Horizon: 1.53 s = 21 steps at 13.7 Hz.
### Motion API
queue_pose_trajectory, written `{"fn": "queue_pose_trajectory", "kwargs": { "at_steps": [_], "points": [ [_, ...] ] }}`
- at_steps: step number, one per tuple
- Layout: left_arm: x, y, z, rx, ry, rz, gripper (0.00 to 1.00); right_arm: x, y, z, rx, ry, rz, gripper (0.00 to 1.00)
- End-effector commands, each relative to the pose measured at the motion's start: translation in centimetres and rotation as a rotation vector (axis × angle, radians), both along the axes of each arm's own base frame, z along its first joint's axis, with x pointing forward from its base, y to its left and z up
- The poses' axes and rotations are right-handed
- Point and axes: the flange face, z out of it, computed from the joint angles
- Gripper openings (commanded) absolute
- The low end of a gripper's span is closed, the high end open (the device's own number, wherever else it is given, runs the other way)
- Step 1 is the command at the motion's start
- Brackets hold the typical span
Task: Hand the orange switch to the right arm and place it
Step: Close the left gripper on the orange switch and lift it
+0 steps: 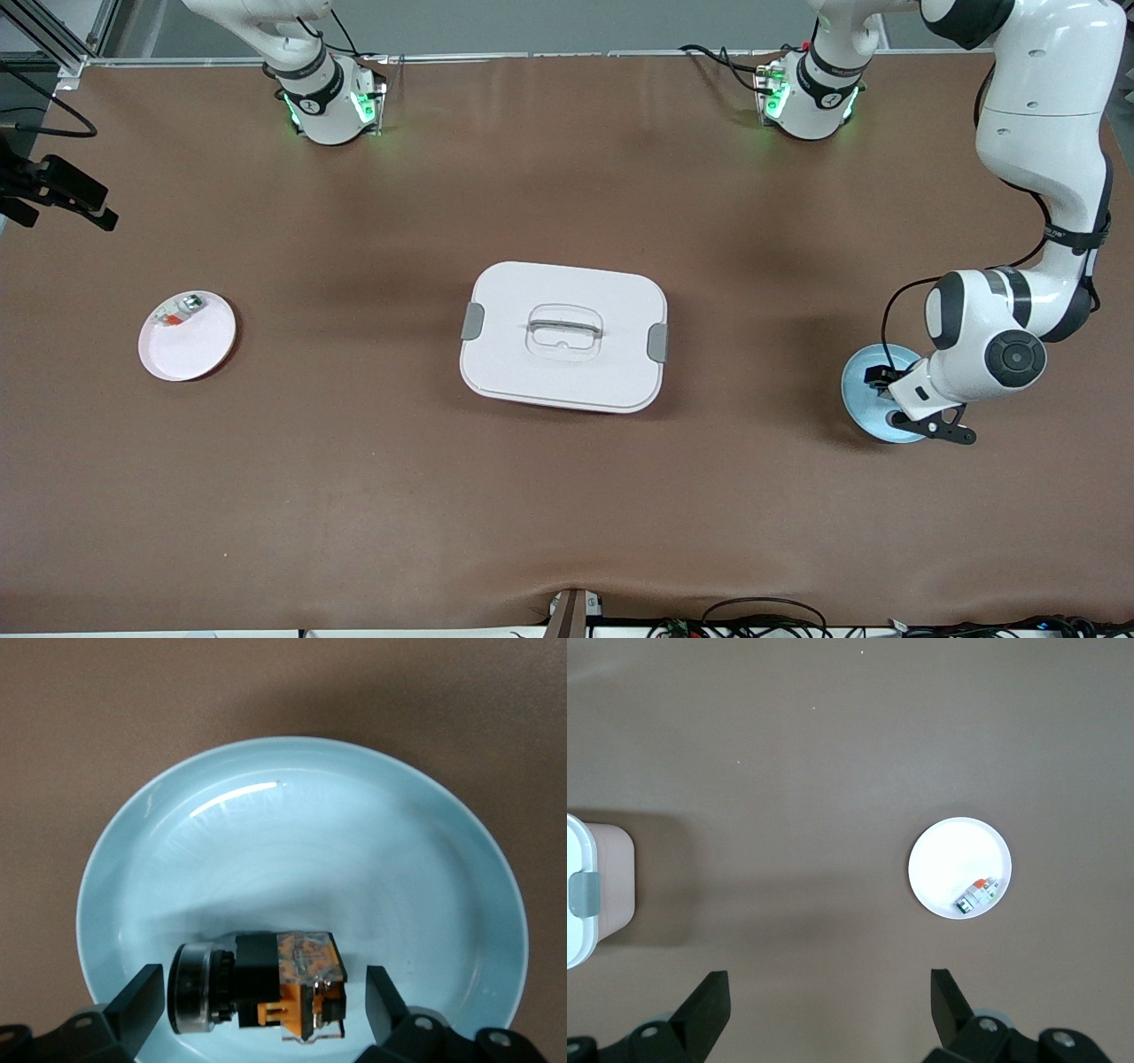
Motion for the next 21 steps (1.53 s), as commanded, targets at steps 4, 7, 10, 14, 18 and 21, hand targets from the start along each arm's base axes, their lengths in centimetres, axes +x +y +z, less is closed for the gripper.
{"fn": "queue_pose_trajectory", "kwargs": {
  "at_steps": [4,7,10,14,18,21],
  "points": [
    [0.1,0.1,0.0,0.011,-0.017,-0.010,0.70,-0.5,0.1,0.4,-0.014,0.002,0.002,1.00],
    [0.0,0.2,0.0,0.012,-0.017,-0.008,0.26,-0.5,0.1,0.4,-0.014,0.005,0.002,1.00],
    [0.1,0.1,0.1,0.011,-0.019,-0.009,0.23,-0.5,0.1,0.4,-0.014,0.005,0.002,1.00],
    [0.5,0.0,2.2,0.012,-0.040,-0.012,0.23,-0.5,0.2,0.4,-0.014,0.004,0.004,1.00],
    [0.6,-0.6,7.5,0.010,-0.042,-0.006,0.23,-0.5,-0.1,0.5,-0.016,-0.001,-0.001,1.00],
    [-0.2,-1.1,11.7,0.015,-0.006,-0.003,0.23,-0.5,-0.2,0.3,-0.016,0.007,-0.002,1.00]
  ]
}}
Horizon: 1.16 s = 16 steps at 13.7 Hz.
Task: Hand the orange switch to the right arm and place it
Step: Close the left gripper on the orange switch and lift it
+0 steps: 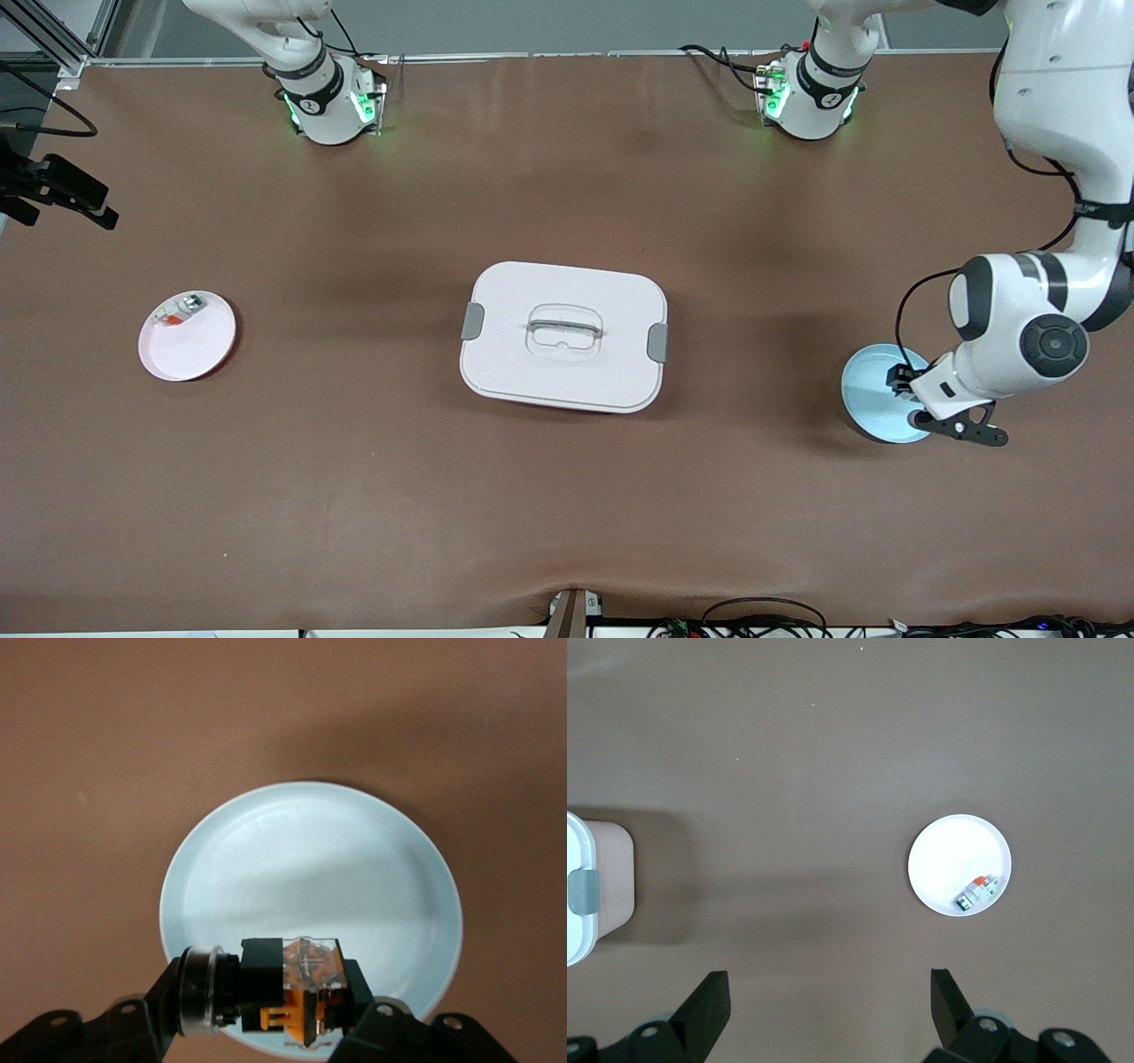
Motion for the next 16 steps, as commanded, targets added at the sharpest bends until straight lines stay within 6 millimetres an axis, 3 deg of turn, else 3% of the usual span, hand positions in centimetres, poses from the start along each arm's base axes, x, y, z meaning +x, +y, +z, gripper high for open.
{"fn": "queue_pose_trajectory", "kwargs": {
  "at_steps": [1,3,6,9,16],
  "points": [
    [-1.2,-1.0,5.3,-0.003,0.024,0.000,0.23,-0.4,-0.1,0.5,-0.016,-0.005,-0.001,1.00],
    [-1.8,-1.9,9.4,-0.045,0.051,0.032,0.24,-0.4,-0.1,0.5,-0.016,-0.006,0.000,1.00],
    [-2.5,-5.4,14.9,-0.087,0.093,0.067,0.24,-0.4,-0.1,0.6,-0.017,-0.012,0.000,1.00],
    [-3.2,-10.4,19.5,-0.123,0.115,0.115,0.24,-0.3,-0.2,0.5,-0.017,-0.011,-0.003,1.00],
    [-5.4,-23.8,25.6,-0.255,0.082,0.288,0.24,0.0,-0.8,0.6,-0.020,-0.024,-0.011,1.00]
  ]
}}
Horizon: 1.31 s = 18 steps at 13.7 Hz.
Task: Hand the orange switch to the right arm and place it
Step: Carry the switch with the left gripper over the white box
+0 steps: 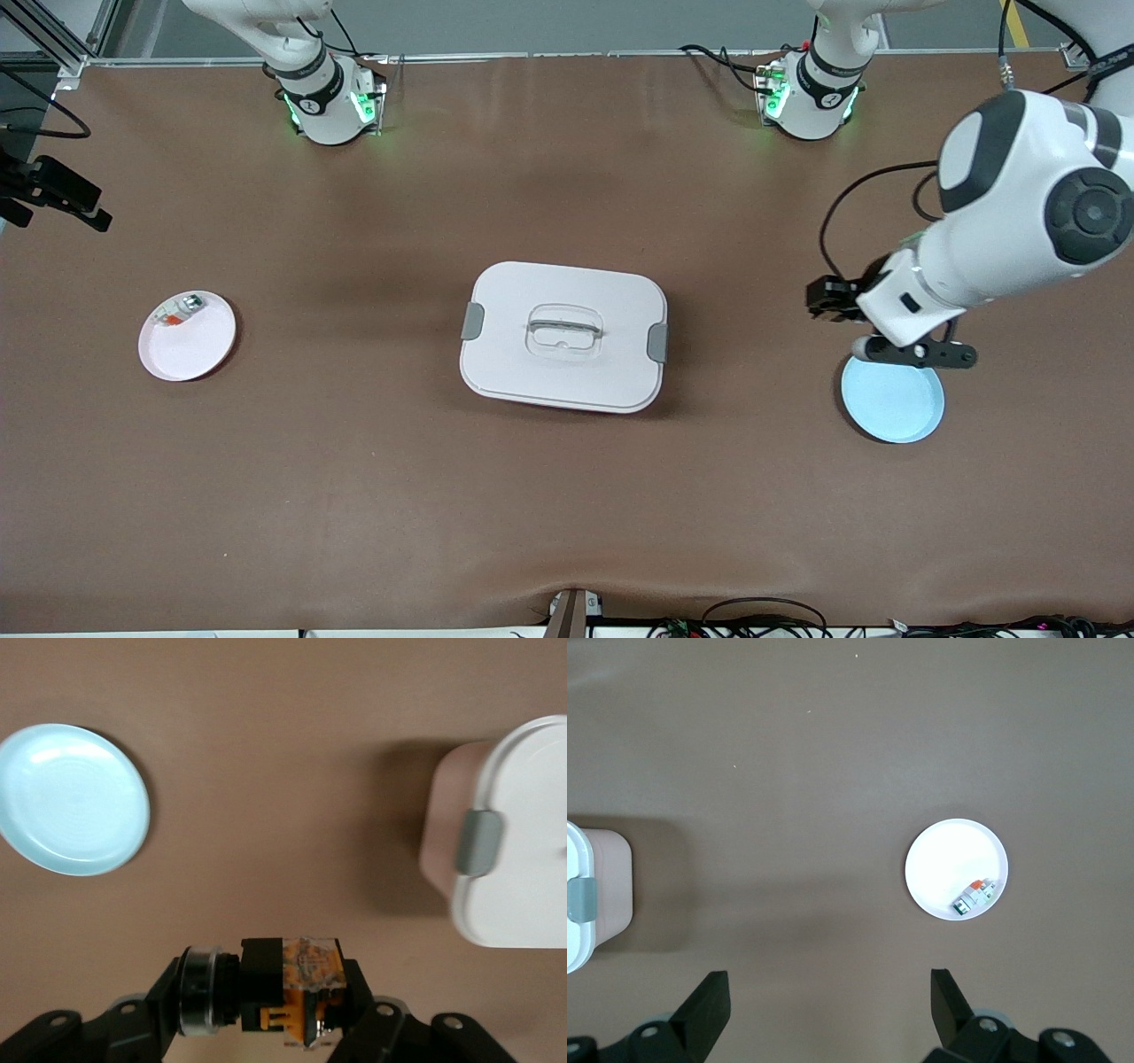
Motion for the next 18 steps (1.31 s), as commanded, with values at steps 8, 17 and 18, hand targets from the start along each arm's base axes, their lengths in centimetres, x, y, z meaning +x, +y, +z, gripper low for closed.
{"fn": "queue_pose_trajectory", "kwargs": {
  "at_steps": [8,17,18],
  "points": [
    [-4.0,-11.5,7.1,-0.149,0.035,0.235,0.24,0.6,-0.5,-0.5,-0.015,0.017,0.004,1.00],
    [-5.5,-17.5,9.8,-0.263,0.098,0.730,0.24,1.0,-0.7,-0.7,0.001,0.033,0.003,1.00],
    [-5.8,-18.8,9.8,-0.277,0.108,0.792,0.24,0.9,-0.8,-0.8,0.011,0.037,0.002,1.00]
  ]
}}
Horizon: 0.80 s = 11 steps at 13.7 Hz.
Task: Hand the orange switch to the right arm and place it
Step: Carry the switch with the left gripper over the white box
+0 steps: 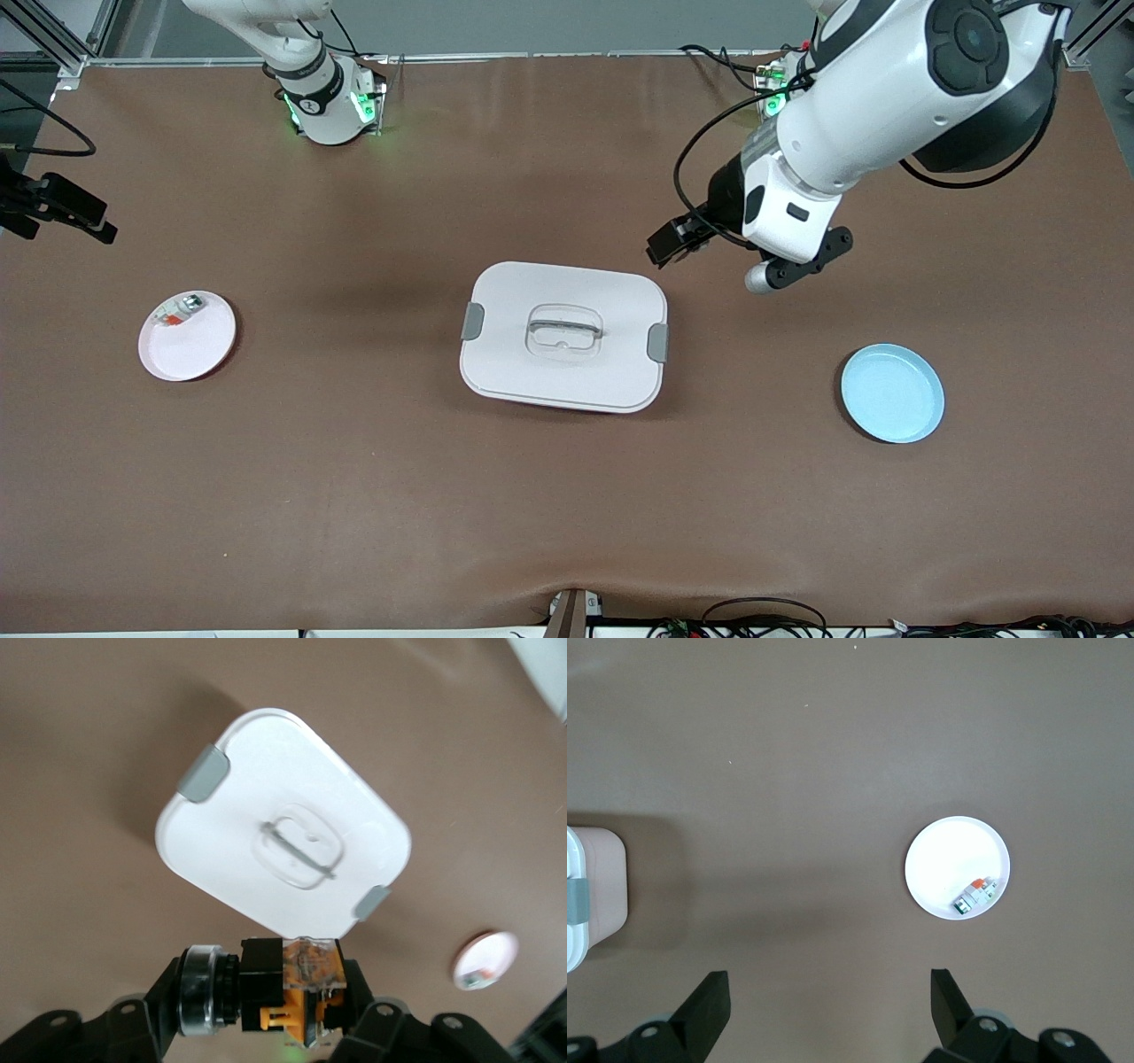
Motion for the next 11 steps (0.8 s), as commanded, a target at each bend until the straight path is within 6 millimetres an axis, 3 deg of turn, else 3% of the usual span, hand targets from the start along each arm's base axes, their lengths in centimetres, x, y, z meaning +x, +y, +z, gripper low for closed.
{"fn": "queue_pose_trajectory", "kwargs": {
  "at_steps": [1,7,11],
  "points": [
    [-0.2,-2.8,0.1,-0.061,0.049,0.157,0.24,-0.2,-0.1,0.3,0.031,0.008,0.008,1.00],
    [-1.9,-9.2,-0.2,-0.172,0.064,0.377,0.24,-0.3,4.2,0.1,0.232,0.013,0.050,1.00],
    [-2.7,-12.3,-0.7,-0.253,0.098,0.495,0.24,0.1,5.9,-0.4,0.379,-0.009,0.044,1.00]
  ]
}}
